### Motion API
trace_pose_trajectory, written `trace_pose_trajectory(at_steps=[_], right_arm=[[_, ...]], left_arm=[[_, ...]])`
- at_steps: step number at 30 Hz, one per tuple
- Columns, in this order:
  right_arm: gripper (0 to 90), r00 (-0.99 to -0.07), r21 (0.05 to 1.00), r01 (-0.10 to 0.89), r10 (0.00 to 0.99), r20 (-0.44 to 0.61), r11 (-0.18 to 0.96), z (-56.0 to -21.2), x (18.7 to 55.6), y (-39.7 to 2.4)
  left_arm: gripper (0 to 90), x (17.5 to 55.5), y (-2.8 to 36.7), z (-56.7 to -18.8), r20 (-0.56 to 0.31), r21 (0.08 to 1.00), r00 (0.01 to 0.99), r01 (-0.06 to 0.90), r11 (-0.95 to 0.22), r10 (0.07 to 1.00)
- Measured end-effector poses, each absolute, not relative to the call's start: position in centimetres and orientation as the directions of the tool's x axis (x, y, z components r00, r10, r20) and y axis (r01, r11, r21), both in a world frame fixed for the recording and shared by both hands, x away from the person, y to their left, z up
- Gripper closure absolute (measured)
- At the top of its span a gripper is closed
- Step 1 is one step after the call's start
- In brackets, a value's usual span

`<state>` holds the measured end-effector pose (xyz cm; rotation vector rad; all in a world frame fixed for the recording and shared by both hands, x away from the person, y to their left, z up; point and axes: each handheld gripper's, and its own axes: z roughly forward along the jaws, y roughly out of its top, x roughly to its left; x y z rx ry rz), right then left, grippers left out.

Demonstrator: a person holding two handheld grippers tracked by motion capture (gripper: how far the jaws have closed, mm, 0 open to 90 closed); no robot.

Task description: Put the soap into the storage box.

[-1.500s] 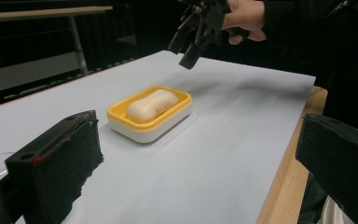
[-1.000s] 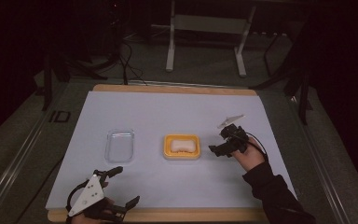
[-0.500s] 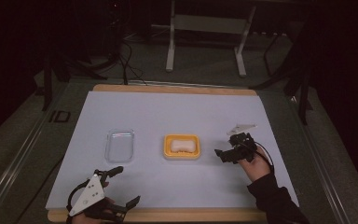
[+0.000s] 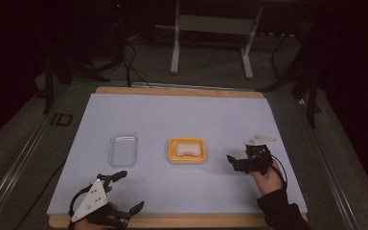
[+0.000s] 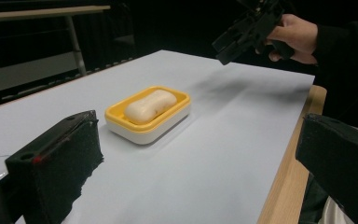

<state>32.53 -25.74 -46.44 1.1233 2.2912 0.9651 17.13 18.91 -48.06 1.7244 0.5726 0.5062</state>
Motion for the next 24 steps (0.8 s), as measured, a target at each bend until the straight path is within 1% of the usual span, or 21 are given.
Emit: trace_pose_trajectory(at_steps=[1,5,8,10,13,17,21,24], right_arm=[[13.4,-0.591,0.734,0.527,0.805,-0.044,0.427,-46.4,32.4,-25.8],[13.5,-0.587,0.737,0.53,0.809,-0.039,0.42,-46.6,31.6,-26.0],[13.7,-0.581,0.776,0.497,0.813,-0.035,0.389,-46.3,30.8,-26.2],[14.0,-0.584,0.809,0.458,0.811,-0.039,0.369,-46.1,30.2,-26.3],[14.0,-0.58,0.822,0.446,0.814,-0.035,0.354,-46.1,29.7,-26.4],[13.9,-0.584,0.814,0.462,0.811,-0.02,0.353,-46.6,29.7,-26.5],[13.5,-0.587,0.84,0.435,0.809,-0.008,0.324,-46.7,29.8,-26.7],[13.3,-0.561,0.853,0.42,0.827,-0.025,0.31,-46.7,29.8,-27.0]], left_arm=[[0.4,17.1,18.9,-48.1,0.033,0.976,0.785,0.108,-0.19,0.618],[0.4,17.1,18.8,-48.0,0.033,0.976,0.786,0.108,-0.189,0.617],[0.4,17.1,18.8,-48.0,0.033,0.976,0.787,0.107,-0.189,0.616],[0.4,17.1,18.8,-48.0,0.033,0.976,0.787,0.108,-0.19,0.616],[0.4,17.1,18.8,-48.0,0.033,0.976,0.787,0.109,-0.191,0.616],[0.4,17.1,18.8,-48.0,0.03,0.976,0.787,0.111,-0.189,0.616],[0.4,17.2,18.8,-48.0,0.034,0.974,0.789,0.111,-0.196,0.614],[0.4,17.1,18.7,-48.1,0.037,0.973,0.79,0.112,-0.203,0.612]])
